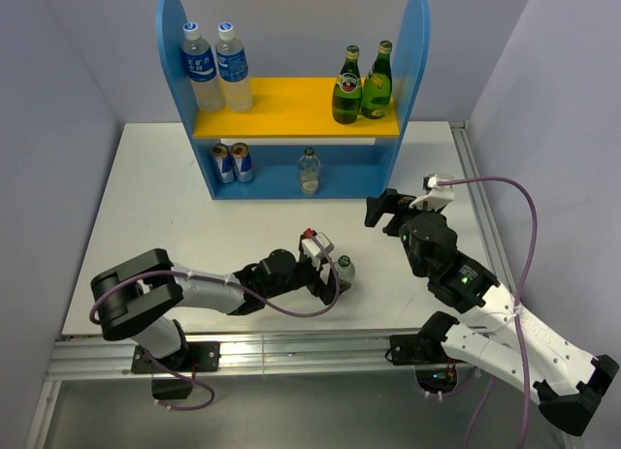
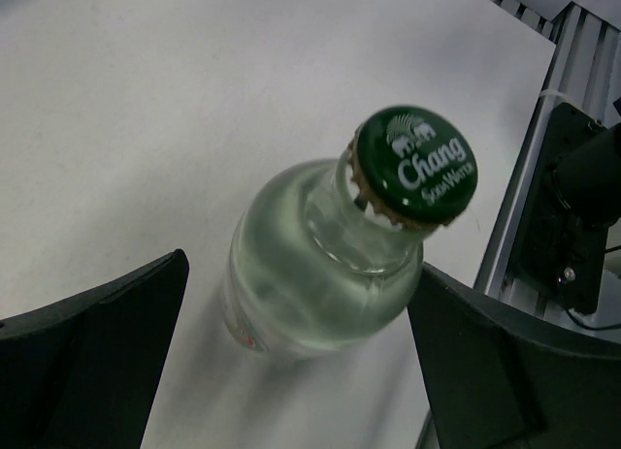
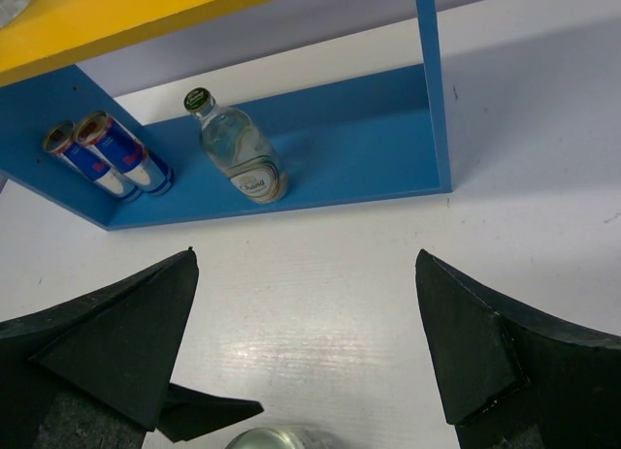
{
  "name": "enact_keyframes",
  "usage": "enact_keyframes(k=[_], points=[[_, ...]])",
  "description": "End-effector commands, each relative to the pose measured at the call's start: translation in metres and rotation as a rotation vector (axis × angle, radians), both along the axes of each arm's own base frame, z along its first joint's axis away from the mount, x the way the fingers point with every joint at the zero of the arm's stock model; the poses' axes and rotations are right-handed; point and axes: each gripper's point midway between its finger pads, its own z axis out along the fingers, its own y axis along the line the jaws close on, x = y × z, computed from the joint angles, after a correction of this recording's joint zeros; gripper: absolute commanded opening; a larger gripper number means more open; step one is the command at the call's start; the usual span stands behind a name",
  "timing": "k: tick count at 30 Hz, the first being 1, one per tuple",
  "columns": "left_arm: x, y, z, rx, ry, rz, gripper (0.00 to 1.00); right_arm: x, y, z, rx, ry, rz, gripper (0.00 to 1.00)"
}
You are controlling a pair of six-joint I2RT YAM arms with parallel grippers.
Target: Place and organize the beverage onto the shelf
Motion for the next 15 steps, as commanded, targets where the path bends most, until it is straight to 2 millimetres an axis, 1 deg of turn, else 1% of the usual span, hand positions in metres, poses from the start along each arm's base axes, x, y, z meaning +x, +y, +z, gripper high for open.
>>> enact_keyframes(k=[1, 2, 3, 5, 6, 8, 9, 10, 12, 13, 14, 15], points=[[0.006, -0.025, 0.023, -0.080, -0.052, -0.032, 0.99, 0.000, -0.005, 0.011, 0.018, -0.024, -0.022, 1.00], [0.008, -0.031, 0.027, -0.089, -0.058, -0.037, 0.99, 0.001, -0.005, 0.011, 0.018, -0.025, -0.024, 1.00], [0.008, -0.034, 0.021, -0.078, -0.050, -0.046, 0.98, 0.001, -0.005, 0.009, 0.013, -0.021, -0.023, 1.00], [0.010, -0.040, 0.022, -0.082, -0.048, -0.050, 0.97, 0.001, -0.005, 0.009, 0.014, -0.023, -0.025, 1.00], [0.010, -0.042, 0.018, -0.075, -0.041, -0.051, 0.94, 0.001, -0.005, 0.009, 0.015, -0.024, -0.025, 1.00], [0.011, -0.046, 0.019, -0.079, -0.040, -0.055, 0.89, 0.001, -0.005, 0.009, 0.014, -0.023, -0.026, 1.00], [0.012, -0.047, 0.013, -0.065, -0.033, -0.054, 0.82, 0.001, -0.005, 0.008, 0.015, -0.023, -0.027, 1.00], [0.014, -0.050, 0.014, -0.065, -0.033, -0.052, 0.79, 0.001, -0.006, 0.008, 0.017, -0.025, -0.028, 1.00], [0.016, -0.052, 0.008, -0.050, -0.028, -0.043, 0.58, 0.001, -0.005, 0.007, 0.015, -0.024, -0.028, 1.00], [0.021, -0.054, 0.012, -0.054, -0.034, -0.025, 0.51, 0.001, -0.005, 0.008, 0.017, -0.026, -0.028, 1.00], [0.023, -0.054, 0.007, -0.036, -0.027, -0.016, 0.42, 0.001, -0.005, 0.006, 0.014, -0.022, -0.027, 1.00], [0.025, -0.055, 0.004, -0.024, -0.030, -0.012, 0.09, 0.001, -0.005, 0.007, 0.017, -0.025, -0.028, 1.00]])
